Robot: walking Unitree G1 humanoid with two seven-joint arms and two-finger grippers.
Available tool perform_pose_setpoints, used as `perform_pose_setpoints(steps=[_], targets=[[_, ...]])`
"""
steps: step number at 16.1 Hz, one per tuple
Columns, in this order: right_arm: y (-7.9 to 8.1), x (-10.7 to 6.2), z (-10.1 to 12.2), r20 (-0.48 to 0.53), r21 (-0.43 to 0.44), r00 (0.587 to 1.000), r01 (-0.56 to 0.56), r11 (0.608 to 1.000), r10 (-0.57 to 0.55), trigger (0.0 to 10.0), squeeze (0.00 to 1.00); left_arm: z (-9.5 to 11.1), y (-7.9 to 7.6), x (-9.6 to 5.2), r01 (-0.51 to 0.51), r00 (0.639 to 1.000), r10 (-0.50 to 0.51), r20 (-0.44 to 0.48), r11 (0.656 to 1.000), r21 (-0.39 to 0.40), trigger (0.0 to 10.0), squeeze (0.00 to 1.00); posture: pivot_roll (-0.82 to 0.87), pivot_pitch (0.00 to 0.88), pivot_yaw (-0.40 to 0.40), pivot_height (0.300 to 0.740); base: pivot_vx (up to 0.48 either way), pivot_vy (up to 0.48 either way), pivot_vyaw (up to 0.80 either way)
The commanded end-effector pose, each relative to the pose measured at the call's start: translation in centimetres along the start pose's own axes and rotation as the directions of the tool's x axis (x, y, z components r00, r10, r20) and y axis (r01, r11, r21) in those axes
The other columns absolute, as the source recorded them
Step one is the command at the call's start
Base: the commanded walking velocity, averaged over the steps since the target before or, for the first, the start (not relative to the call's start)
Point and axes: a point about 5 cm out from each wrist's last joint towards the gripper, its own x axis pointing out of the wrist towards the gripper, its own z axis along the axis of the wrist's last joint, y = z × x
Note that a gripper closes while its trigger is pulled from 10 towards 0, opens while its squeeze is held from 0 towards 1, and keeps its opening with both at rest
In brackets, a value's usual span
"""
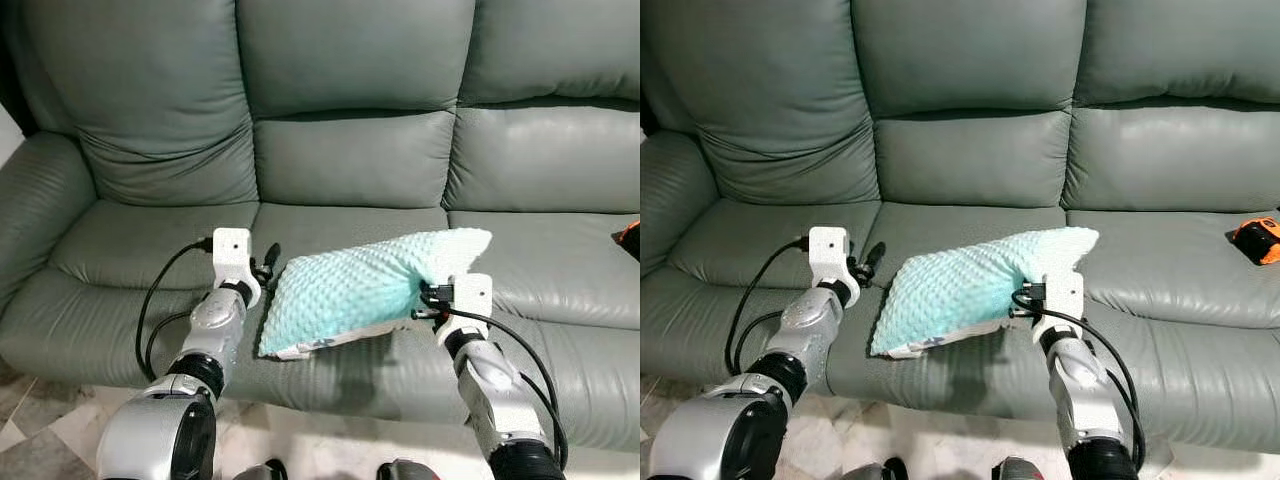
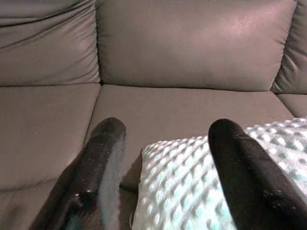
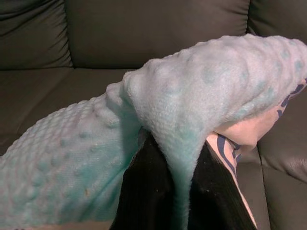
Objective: Move the pillow to the sofa
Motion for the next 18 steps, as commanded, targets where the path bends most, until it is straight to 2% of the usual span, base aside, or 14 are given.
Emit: perform_pose_setpoints(steps=[1,4,6,9,10,11,12,17,18], targets=[[0.5,0.0,-0.2,-0.001,0.0,1.0,-0.016,1.0,0.016,10.0,1.0,-0.6,0.8,-0.4,-0.028,0.999,0.028,-0.024,1.0,-0.005,10.0,1.0,-0.23,0.195,0.108,0.74,0.0,0.0,0.0],[0.3,-0.7,-1.2,-0.045,-0.014,0.999,-0.031,0.999,0.031,10.0,1.0,-0.5,0.8,-0.3,-0.011,1.0,0.011,-0.025,1.0,-0.016,10.0,1.0,-0.22,0.19,0.102,0.74,0.0,0.0,0.0],[0.4,-1.4,-1.8,-0.07,-0.004,0.996,-0.052,0.999,0.052,10.0,1.0,-0.6,1.2,-0.5,-0.005,1.0,0.004,-0.024,1.0,-0.031,10.0,1.0,-0.22,0.185,0.1,0.74,0.0,0.0,0.0],[0.9,-2.0,-3.3,-0.117,-0.001,0.99,-0.078,0.997,0.078,10.0,1.0,-1.7,2.4,-1.3,-0.024,0.998,0.023,-0.054,1.0,-0.01,10.0,1.0,-0.21,0.18,0.104,0.74,0.0,0.0,0.0],[1.1,-1.9,-3.5,-0.118,0.006,0.99,-0.076,0.997,0.077,10.0,1.0,-2.3,3.1,-1.8,-0.039,0.997,0.038,-0.066,0.999,-0.011,10.0,0.72,-0.2,0.178,0.105,0.74,0.0,0.0,0.0],[1.2,-1.7,-3.6,-0.12,-0.001,0.99,-0.076,0.997,0.076,10.0,1.0,-2.6,3.4,-2.1,-0.051,0.996,0.05,-0.072,0.999,-0.013,10.0,0.18,-0.19,0.175,0.107,0.74,0.0,0.0,0.0],[1.4,-1.4,-3.7,-0.125,0.001,0.989,-0.078,0.997,0.077,10.0,1.0,-3.0,3.8,-2.4,-0.061,0.995,0.059,-0.081,0.998,-0.014,10.0,0.0,-0.18,0.171,0.111,0.74,0.0,0.0,0.0],[1.4,-0.3,-3.8,-0.153,-0.017,0.986,-0.07,0.997,0.067,10.0,1.0,-3.5,3.7,-2.7,-0.048,0.995,0.046,-0.093,0.999,-0.01,10.0,0.0,-0.17,0.165,0.117,0.74,0.0,0.0,0.0],[1.0,-0.1,-3.8,-0.166,-0.055,0.986,-0.042,0.998,0.032,10.0,1.0,-3.5,3.6,-2.7,-0.04,0.995,0.039,-0.094,0.999,-0.01,10.0,0.0,-0.16,0.165,0.119,0.74,0.0,0.0,0.0]])
